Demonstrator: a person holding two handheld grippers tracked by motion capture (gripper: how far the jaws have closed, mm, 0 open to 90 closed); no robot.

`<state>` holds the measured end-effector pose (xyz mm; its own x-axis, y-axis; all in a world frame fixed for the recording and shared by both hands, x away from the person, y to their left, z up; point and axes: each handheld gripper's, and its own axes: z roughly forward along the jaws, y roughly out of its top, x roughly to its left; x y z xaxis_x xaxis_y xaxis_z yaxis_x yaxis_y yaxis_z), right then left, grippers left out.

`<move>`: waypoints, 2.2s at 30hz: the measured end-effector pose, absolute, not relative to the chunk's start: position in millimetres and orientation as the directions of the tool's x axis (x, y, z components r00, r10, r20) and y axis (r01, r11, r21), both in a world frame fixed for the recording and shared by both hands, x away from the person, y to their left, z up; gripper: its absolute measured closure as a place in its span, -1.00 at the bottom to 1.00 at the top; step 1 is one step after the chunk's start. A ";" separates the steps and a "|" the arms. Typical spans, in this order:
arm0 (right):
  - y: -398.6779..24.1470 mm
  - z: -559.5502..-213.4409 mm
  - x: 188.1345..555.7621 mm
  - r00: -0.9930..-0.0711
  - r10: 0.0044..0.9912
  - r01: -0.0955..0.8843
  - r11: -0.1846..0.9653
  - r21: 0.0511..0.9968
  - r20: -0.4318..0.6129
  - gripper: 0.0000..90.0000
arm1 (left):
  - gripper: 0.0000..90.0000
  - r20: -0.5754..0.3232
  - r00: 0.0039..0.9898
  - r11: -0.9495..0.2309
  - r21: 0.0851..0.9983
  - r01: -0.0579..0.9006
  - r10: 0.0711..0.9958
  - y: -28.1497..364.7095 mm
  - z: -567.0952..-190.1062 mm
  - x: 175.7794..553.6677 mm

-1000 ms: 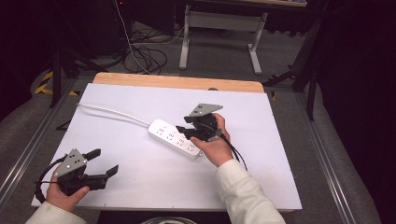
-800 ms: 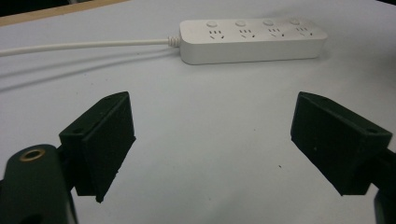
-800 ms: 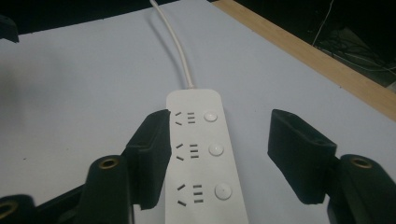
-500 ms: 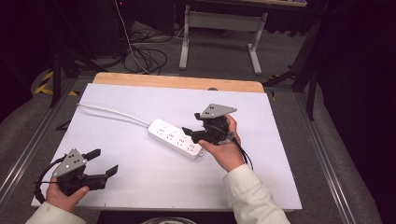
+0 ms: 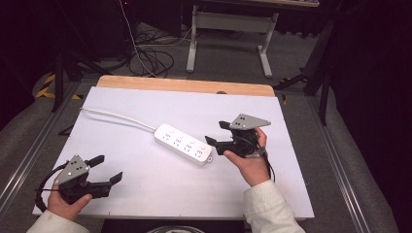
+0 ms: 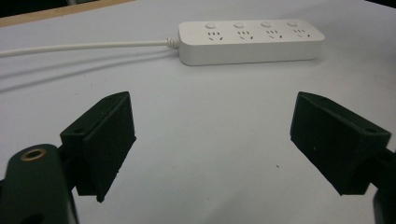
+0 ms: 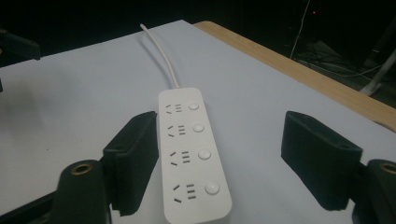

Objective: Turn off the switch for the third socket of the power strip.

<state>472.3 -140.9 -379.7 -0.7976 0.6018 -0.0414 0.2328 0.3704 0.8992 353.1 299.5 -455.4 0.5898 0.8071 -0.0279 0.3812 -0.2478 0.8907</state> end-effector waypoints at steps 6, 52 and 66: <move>-159.3 -385.5 465.3 -0.801 0.598 0.238 0.375 0.896 -0.037 -0.48 | -0.68 -0.029 0.589 -0.247 0.890 0.383 0.808 299.4 -454.9 352.6; -244.6 -488.4 425.4 -0.759 0.649 0.384 0.384 0.840 0.050 -0.62 | -0.67 -0.020 0.604 -0.260 0.891 0.371 0.796 306.3 -454.7 342.4; -249.9 -489.2 421.4 -0.735 0.674 0.406 0.355 0.842 0.071 -0.59 | -0.67 0.007 0.592 -0.277 0.888 0.366 0.806 307.2 -458.6 343.3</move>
<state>421.4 -249.9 -489.2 -0.7354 0.6739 0.0708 0.4062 0.3548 0.8421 343.3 307.2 -458.6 0.5918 0.8060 0.0073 0.3664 -0.2771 0.8882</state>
